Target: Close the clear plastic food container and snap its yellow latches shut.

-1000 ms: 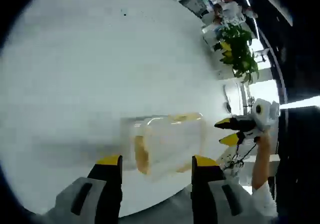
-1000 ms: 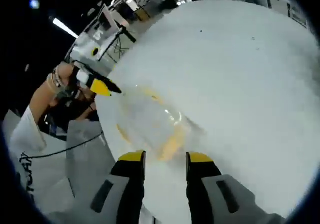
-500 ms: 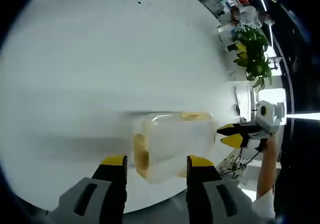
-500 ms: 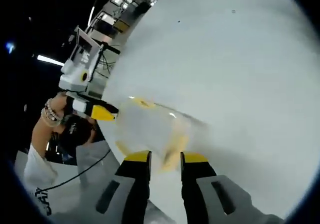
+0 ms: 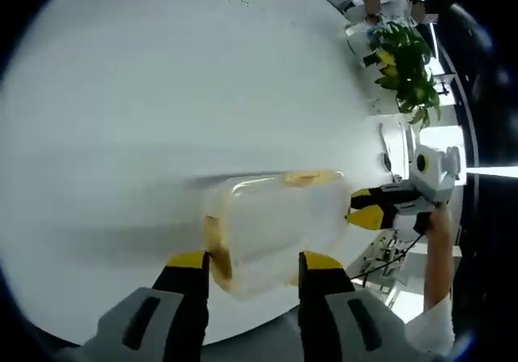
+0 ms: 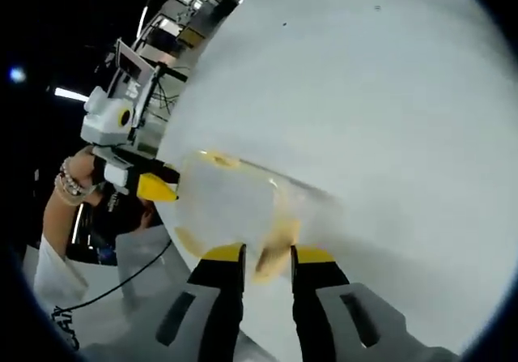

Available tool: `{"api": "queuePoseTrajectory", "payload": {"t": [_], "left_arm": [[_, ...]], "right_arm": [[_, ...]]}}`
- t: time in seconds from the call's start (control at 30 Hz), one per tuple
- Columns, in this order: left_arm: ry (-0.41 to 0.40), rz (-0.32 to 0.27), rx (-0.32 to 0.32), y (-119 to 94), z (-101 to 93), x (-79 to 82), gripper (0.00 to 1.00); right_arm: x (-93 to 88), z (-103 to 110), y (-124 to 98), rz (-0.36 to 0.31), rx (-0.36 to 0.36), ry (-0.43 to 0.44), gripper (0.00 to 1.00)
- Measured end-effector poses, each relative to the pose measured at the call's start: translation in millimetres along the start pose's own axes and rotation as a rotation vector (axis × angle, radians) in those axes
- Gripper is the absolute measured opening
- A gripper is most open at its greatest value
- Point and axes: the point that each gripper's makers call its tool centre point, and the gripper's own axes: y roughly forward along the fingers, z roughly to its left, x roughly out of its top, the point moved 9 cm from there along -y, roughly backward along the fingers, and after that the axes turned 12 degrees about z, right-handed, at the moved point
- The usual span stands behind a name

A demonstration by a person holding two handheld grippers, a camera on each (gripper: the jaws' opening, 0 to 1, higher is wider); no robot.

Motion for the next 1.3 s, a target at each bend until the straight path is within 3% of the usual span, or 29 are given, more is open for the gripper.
{"api": "queuePoseTrajectory", "payload": {"t": [0.23, 0.37, 0.87, 0.9, 0.93, 1.07, 1.3], "left_arm": [[0.02, 0.015, 0.072, 6.4, -5.7, 3.1, 0.38], [0.077, 0.04, 0.177, 6.8, -5.7, 6.7, 0.33], [0.044, 0.059, 0.174, 9.0, -6.7, 8.5, 0.31], [0.044, 0.057, 0.17, 10.0, -5.4, 8.1, 0.3], [0.032, 0.055, 0.151, 9.9, -2.5, 9.7, 0.3], [0.014, 0.043, 0.12, 15.4, -6.6, 4.1, 0.28], [0.042, 0.04, 0.124, 16.1, -8.3, 2.2, 0.29]], "right_arm": [[-1.6, 0.1, -0.2, -0.001, 0.003, -0.009, 0.18], [-1.9, 0.5, -0.7, 0.0, 0.0, -0.012, 0.18], [-1.3, -0.9, -0.6, 0.011, 0.015, -0.011, 0.14], [1.6, 0.1, -0.8, -0.014, 0.025, 0.044, 0.14], [1.6, -1.1, -3.2, 0.003, 0.036, 0.003, 0.14], [4.7, -1.7, -4.4, -0.002, 0.035, 0.009, 0.14], [1.2, -1.0, -1.6, -0.008, 0.041, 0.012, 0.15]]}}
